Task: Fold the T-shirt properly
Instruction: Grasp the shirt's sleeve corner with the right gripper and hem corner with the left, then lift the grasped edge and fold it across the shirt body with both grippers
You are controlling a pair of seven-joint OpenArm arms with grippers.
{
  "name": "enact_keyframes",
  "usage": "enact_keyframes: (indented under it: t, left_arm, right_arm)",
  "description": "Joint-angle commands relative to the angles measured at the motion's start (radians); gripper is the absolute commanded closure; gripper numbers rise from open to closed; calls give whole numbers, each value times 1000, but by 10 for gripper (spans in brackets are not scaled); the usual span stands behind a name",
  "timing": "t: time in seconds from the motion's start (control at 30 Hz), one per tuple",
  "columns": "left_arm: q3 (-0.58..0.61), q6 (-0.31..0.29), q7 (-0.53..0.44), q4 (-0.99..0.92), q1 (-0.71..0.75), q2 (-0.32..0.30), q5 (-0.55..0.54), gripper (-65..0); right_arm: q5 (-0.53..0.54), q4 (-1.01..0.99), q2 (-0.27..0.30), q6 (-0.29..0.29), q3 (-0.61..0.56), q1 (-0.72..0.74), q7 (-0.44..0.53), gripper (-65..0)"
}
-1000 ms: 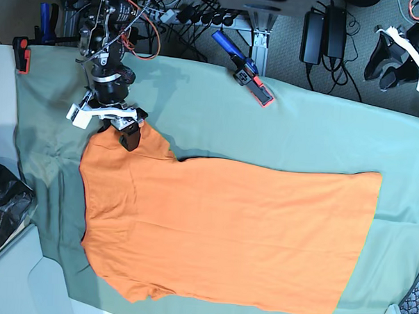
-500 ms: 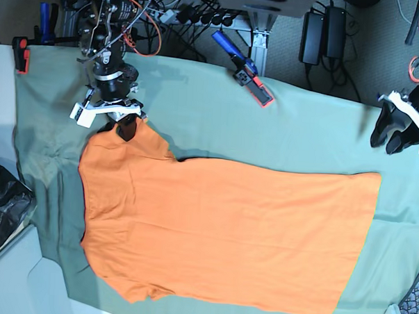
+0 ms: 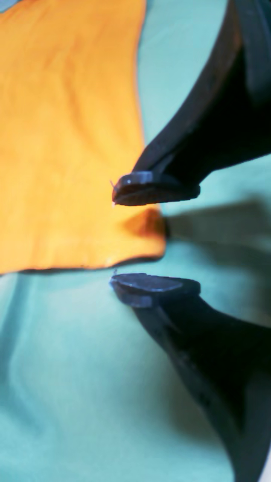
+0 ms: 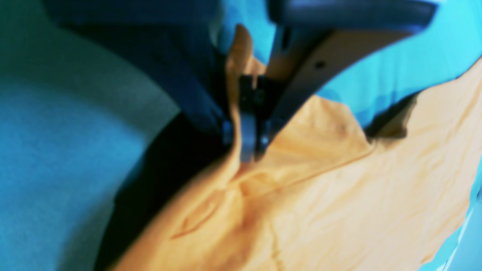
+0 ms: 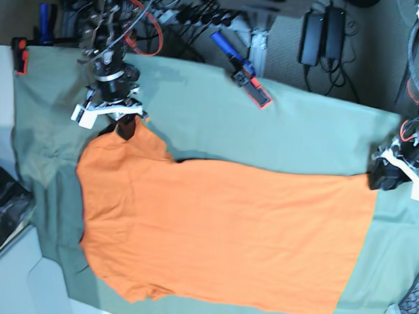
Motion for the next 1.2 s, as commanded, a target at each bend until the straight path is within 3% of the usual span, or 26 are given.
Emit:
enact_keyframes:
  t: [0.0,0.23,0.33,0.47,0.67,0.73,0.83,0.9,1.17]
  left_arm:
    - [-6,-10,-19,-5,-21,-14,-13,-333]
    - [-5,-16,9,-42,-32,-4,-36,-333]
    - [24,-64,20,-42,-31,-3,-59,-333]
    - [91,-63,-8,-42,-34,-1,-47,-333]
    - [92,-52,-20,-42,-47,10,-28,-323]
    - [92,-53,-26,-42,-47,10,-28,-232]
    - [92,-122,-37,-39,-47,10,-37,0]
    - [92,-219,-36,-34,-47,7,-46,0]
    - [78,-219,21,-17,-43,-55,-124,0]
  right_arm:
    - [-7,9,3,9,-2,1,-11,0]
    - [-6,9,2,9,-2,4,-11,0]
    - [-3,9,3,9,-2,2,-11,0]
    - [-3,9,3,9,-2,2,-11,0]
    - [-3,9,2,9,-2,1,-11,0]
    - [-3,9,3,9,-2,2,-11,0]
    - [-4,10,3,10,-2,1,-13,0]
    - [-4,12,6,15,-2,1,-18,0]
    - [-3,106,53,51,63,-5,-119,0]
